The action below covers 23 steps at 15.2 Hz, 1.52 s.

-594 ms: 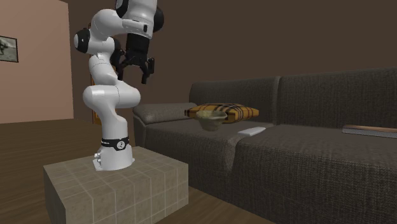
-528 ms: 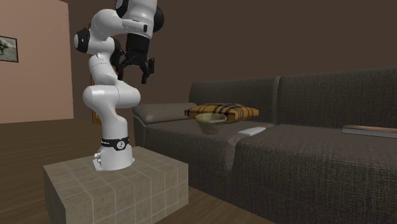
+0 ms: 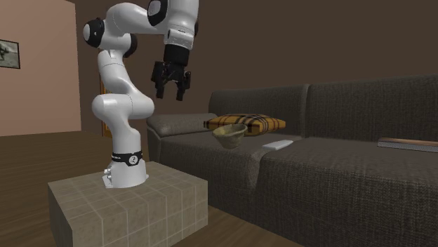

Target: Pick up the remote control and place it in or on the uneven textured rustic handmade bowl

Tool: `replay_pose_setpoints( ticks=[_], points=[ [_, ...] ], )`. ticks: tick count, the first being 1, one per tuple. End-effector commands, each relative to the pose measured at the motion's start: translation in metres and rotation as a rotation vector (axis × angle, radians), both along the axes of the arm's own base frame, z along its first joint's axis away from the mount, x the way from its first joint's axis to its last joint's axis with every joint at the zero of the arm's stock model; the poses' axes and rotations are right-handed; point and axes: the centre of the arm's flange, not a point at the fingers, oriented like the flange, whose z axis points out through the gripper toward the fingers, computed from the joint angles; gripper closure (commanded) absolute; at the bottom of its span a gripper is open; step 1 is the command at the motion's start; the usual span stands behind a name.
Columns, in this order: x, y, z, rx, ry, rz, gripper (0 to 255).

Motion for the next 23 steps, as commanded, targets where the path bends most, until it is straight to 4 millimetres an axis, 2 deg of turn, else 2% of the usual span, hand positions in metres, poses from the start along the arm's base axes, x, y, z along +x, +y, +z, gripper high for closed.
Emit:
replay_pose_setpoints(
  ticks=[1, 7, 12, 18, 23],
  points=[
    [0.016, 0.011, -0.012, 0.009, -0.005, 0.067, 0],
    [0.067, 0.060, -0.038, 0.036, -0.019, 0.261, 0],
    [0.102, 0.109, -0.058, 0.058, -0.030, 0.422, 0],
    [0.133, 0.175, -0.080, 0.085, -0.043, 0.616, 0],
    [0.149, 0.233, -0.097, 0.107, -0.054, 0.778, 0]
  ],
)
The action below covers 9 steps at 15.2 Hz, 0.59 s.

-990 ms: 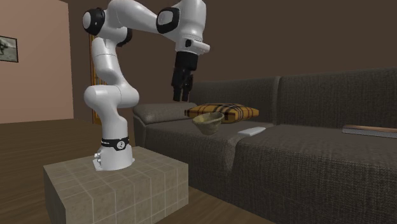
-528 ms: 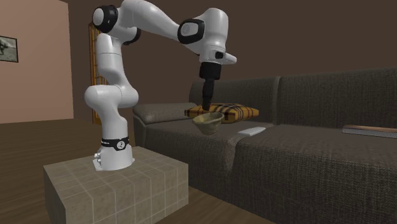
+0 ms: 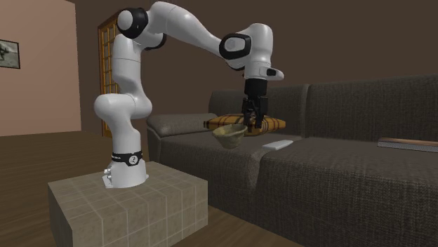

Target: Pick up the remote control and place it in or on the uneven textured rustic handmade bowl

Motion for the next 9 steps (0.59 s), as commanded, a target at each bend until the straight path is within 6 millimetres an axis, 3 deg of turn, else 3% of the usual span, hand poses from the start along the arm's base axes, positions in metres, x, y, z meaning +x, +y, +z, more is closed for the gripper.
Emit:
replay_pose_setpoints(
  ticks=[1, 9],
  points=[
    [0.004, 0.025, -0.009, 0.010, -0.005, 0.067, 0],
    [0.006, 0.123, -0.032, 0.046, -0.022, 0.325, 0]
  ],
)
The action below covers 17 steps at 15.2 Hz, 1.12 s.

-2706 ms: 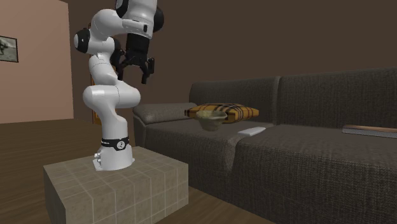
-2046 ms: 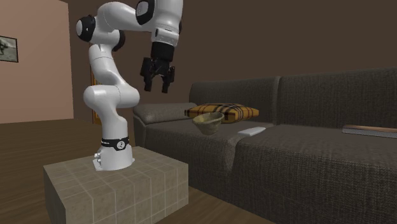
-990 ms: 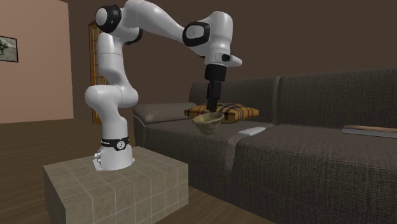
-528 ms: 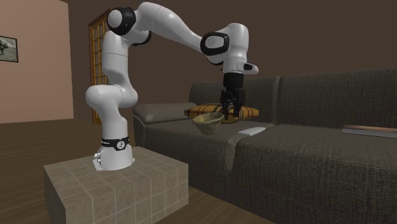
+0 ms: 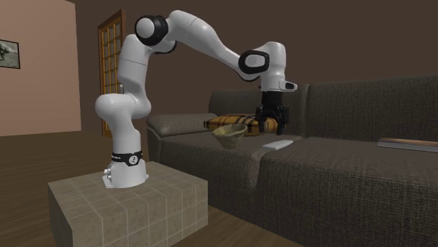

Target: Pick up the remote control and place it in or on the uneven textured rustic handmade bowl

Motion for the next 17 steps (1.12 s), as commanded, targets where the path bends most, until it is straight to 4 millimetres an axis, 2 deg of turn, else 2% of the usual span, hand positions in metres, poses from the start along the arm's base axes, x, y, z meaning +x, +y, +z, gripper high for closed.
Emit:
replay_pose_setpoints(
  ticks=[1, 8, 9, 16, 17],
  points=[
    [0.002, 0.025, -0.002, 0.010, -0.005, 0.066, 0],
    [-0.019, 0.109, -0.019, 0.041, -0.020, 0.293, 0],
    [-0.021, 0.113, -0.020, 0.043, -0.021, 0.304, 0],
    [-0.020, 0.114, -0.060, 0.043, -0.021, 0.304, 0],
    [-0.020, 0.113, -0.060, 0.043, -0.021, 0.304, 0]
  ],
)
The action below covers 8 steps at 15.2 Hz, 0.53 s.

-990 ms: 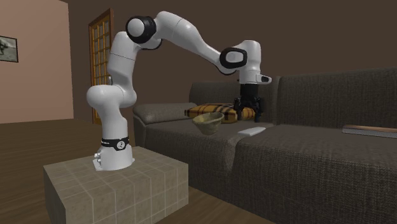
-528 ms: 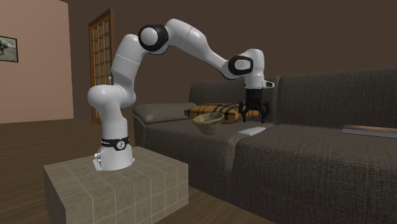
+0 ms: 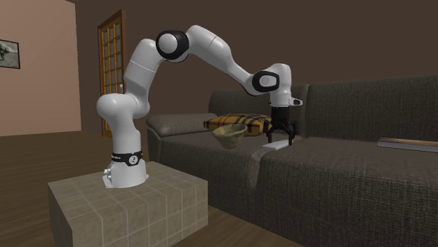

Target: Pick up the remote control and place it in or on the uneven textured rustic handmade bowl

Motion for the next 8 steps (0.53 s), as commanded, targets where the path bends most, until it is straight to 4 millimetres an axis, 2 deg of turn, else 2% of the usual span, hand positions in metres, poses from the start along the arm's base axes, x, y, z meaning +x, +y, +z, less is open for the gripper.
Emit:
replay_pose_setpoints(
  ticks=[1, 7, 8],
  points=[
    [0.0004, 0.0000, -0.0032, 0.000, -0.001, 0.000, 0],
    [0.0004, 0.0000, -0.0032, 0.000, 0.000, 0.000, 0],
    [0.0004, 0.0000, -0.0032, 0.000, 0.000, 0.000, 255]
  ],
)
